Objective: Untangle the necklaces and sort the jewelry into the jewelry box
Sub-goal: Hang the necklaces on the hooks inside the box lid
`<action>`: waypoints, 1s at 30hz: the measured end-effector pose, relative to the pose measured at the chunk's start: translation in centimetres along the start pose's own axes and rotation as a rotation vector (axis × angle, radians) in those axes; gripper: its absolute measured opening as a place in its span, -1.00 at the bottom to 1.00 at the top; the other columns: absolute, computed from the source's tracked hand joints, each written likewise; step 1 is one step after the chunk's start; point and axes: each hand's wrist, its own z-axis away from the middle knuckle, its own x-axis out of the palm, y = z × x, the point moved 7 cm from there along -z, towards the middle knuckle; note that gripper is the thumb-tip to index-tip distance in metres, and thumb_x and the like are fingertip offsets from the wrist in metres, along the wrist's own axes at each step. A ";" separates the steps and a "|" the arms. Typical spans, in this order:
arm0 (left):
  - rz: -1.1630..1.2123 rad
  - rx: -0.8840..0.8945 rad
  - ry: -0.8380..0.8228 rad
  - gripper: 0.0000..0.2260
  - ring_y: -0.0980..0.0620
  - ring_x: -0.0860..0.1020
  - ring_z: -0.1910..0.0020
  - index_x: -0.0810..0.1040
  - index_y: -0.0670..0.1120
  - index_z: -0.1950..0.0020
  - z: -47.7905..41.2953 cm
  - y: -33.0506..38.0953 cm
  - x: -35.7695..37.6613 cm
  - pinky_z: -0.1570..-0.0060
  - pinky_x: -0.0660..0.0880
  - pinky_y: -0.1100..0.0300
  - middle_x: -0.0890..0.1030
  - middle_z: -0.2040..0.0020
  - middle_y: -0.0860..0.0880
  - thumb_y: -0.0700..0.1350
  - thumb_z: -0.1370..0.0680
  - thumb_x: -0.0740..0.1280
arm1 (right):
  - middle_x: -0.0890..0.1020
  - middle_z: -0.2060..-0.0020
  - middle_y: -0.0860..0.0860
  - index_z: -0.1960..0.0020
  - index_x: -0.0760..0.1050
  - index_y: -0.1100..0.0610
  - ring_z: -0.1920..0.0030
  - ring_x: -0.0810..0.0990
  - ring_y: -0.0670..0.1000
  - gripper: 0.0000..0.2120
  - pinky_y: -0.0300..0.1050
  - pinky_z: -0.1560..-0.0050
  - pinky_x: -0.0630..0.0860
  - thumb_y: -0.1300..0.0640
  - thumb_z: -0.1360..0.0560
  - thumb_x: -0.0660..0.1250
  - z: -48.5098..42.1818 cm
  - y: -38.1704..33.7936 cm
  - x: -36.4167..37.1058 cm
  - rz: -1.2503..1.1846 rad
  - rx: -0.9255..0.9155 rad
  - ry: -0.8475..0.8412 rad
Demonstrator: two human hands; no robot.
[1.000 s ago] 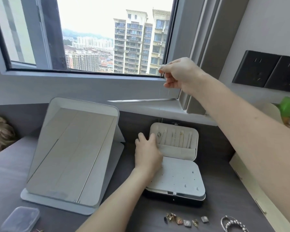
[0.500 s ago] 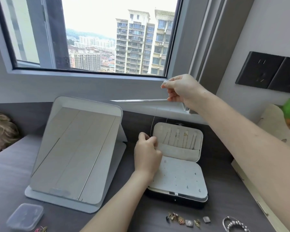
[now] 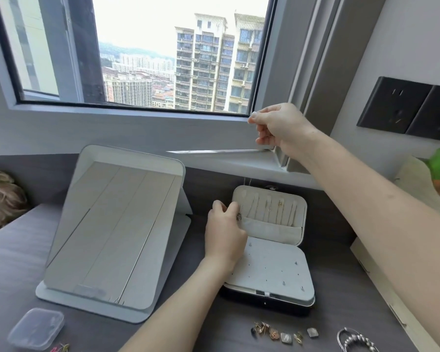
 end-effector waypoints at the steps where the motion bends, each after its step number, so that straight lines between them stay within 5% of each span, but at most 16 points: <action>1: -0.011 -0.001 -0.012 -0.74 -0.07 0.37 0.14 0.44 -0.17 0.05 0.0 0.0 0.1 0.32 0.24 0.23 0.33 0.07 -0.07 -0.40 -0.34 0.14 | 0.44 0.36 0.03 0.05 0.55 0.26 0.37 0.42 -0.06 -0.89 -0.23 0.36 0.52 0.23 -0.54 0.29 -0.1 -0.2 -0.1 0.002 -0.006 0.005; 7: -0.042 -0.026 -0.057 -0.81 -0.06 0.34 0.10 0.38 -0.17 0.12 -0.4 -0.2 0.7 0.23 0.27 0.24 0.31 0.05 -0.08 -0.39 -0.36 0.12 | 0.46 0.38 0.02 0.10 0.55 0.23 0.37 0.43 -0.06 -0.89 -0.22 0.36 0.52 0.22 -0.54 0.28 -0.5 -0.8 -0.6 0.011 -0.018 0.025; 21: 0.100 -0.005 0.017 -0.94 -0.05 0.37 0.28 0.38 -0.22 0.25 -0.3 -0.2 -0.1 0.42 0.23 0.29 0.35 0.16 -0.06 -0.33 -0.34 0.22 | 0.45 0.38 0.03 0.13 0.54 0.23 0.38 0.42 -0.06 -0.88 -0.22 0.36 0.53 0.22 -0.55 0.28 -0.4 0.0 -0.5 -0.017 0.001 -0.001; 26: 0.140 -0.006 0.088 -0.75 0.06 0.34 0.36 0.37 -0.16 0.31 -0.3 -0.2 -0.6 0.42 0.19 0.37 0.34 0.24 -0.01 -0.08 -0.46 0.34 | 0.44 0.37 0.03 -0.01 0.55 0.31 0.38 0.42 -0.06 -0.85 -0.23 0.34 0.54 0.23 -0.54 0.28 0.5 0.5 -0.2 0.006 -0.002 -0.039; 30: 0.126 -0.020 0.106 -0.75 0.05 0.35 0.37 0.35 -0.14 0.34 -0.5 -0.2 -0.6 0.43 0.18 0.34 0.35 0.25 0.00 -0.09 -0.47 0.33 | 0.44 0.37 0.03 -0.05 0.54 0.35 0.38 0.42 -0.06 -0.82 -0.21 0.32 0.55 0.23 -0.55 0.28 0.8 0.4 -0.3 -0.016 0.001 -0.050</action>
